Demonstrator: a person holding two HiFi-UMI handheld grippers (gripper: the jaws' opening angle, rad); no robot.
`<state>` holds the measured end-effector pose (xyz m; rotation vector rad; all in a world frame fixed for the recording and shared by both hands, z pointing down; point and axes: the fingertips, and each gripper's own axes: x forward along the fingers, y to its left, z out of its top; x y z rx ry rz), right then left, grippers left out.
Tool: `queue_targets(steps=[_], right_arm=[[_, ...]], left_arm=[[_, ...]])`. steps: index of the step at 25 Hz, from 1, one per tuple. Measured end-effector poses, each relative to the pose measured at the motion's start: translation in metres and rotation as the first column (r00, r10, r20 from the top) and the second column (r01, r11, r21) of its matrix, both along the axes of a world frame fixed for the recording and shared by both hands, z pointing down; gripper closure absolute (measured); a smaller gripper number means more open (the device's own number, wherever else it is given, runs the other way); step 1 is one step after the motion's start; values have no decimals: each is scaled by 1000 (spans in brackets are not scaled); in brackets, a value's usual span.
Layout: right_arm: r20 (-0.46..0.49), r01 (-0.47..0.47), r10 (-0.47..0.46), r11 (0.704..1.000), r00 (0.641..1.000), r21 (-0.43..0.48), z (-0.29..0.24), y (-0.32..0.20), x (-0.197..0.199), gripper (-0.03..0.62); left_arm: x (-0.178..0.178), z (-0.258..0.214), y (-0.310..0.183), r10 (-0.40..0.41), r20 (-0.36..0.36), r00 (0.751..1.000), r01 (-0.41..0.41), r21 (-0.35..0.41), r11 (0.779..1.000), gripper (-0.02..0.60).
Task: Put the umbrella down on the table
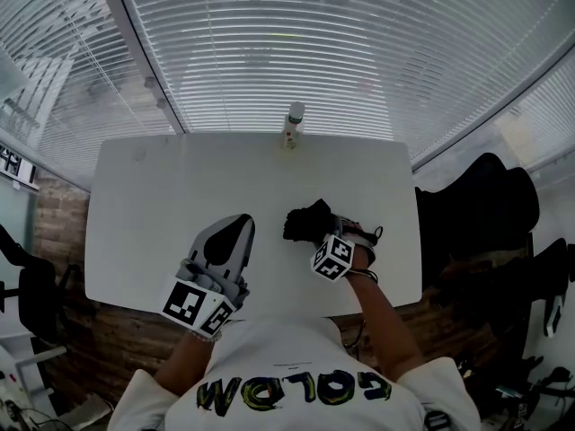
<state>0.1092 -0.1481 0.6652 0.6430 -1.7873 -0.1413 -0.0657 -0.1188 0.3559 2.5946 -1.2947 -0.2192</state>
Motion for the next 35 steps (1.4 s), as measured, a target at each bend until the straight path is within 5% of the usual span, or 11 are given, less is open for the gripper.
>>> queue_targets(steps=[35], right_arm=[[-35, 71, -74, 995, 997, -68, 32, -3, -5, 313]], left_arm=[[6, 7, 2, 2, -13, 1000, -3, -21, 1000, 571]])
